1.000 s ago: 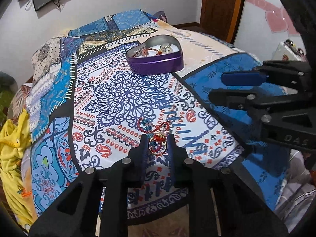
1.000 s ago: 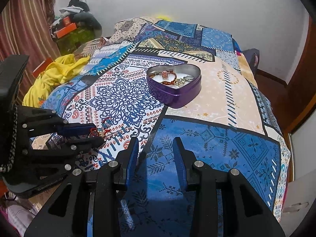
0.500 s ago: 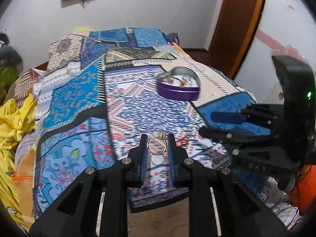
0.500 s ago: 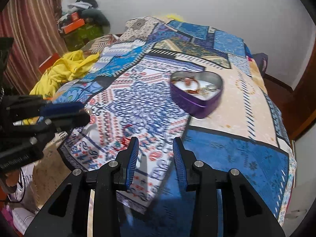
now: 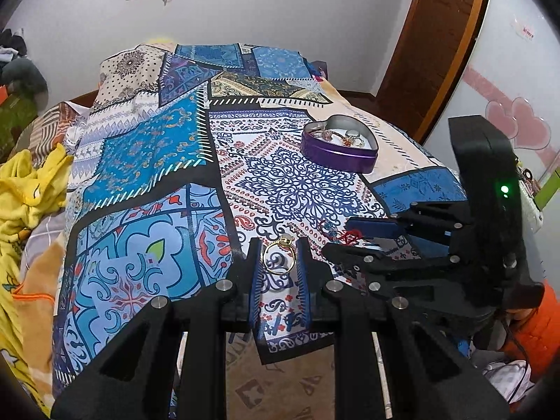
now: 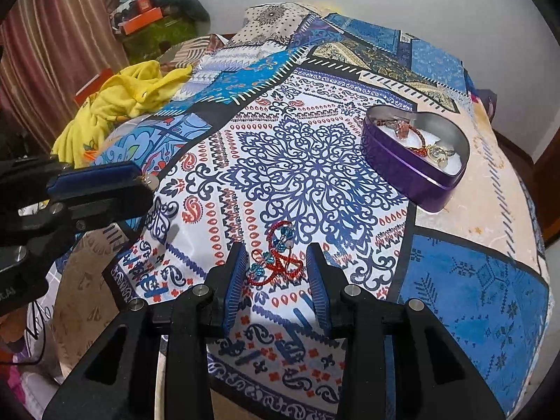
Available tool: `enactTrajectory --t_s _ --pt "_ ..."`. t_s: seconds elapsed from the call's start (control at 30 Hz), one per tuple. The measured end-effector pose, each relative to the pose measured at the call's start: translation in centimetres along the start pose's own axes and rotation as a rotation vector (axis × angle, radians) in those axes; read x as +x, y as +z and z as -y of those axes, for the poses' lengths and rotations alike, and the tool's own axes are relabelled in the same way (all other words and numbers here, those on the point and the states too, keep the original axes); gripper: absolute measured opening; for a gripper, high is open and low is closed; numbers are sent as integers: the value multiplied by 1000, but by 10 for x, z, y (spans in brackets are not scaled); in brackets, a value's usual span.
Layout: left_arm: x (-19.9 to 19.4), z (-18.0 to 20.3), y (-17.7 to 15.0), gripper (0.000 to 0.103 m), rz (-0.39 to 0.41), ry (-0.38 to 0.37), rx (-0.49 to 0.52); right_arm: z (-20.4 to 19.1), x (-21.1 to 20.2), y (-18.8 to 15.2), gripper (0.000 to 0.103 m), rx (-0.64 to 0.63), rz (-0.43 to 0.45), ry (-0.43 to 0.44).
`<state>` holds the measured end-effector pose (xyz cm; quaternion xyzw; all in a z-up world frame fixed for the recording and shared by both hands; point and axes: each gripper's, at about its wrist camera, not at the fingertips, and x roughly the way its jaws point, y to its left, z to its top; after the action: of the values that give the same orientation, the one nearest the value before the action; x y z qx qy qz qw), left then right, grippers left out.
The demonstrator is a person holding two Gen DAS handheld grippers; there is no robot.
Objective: Organize jewelry
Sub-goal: 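Grasp the red beaded bracelet with the right gripper while the left gripper holds the gold ring, then carry both pieces over the heart tin and open both grippers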
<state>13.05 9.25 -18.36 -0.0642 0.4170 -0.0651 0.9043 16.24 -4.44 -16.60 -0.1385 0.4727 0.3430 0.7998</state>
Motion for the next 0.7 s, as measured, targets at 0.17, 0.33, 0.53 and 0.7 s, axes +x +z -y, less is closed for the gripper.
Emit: enactTrajectory --t_s 0.17,0.33,0.53,0.7 --pt "-2 4 0 18 2 -2 7 0 0 -1 11 -8 8 -19" --pt "-4 11 4 18 11 2 15 5 -6 -2 8 1 21 -20" --pt "-3 18 14 18 23 -2 16 18 -28 -1 8 35 83 -26" --pt "0 24 25 18 38 -12 18 31 -49 6 8 67 143 -32"
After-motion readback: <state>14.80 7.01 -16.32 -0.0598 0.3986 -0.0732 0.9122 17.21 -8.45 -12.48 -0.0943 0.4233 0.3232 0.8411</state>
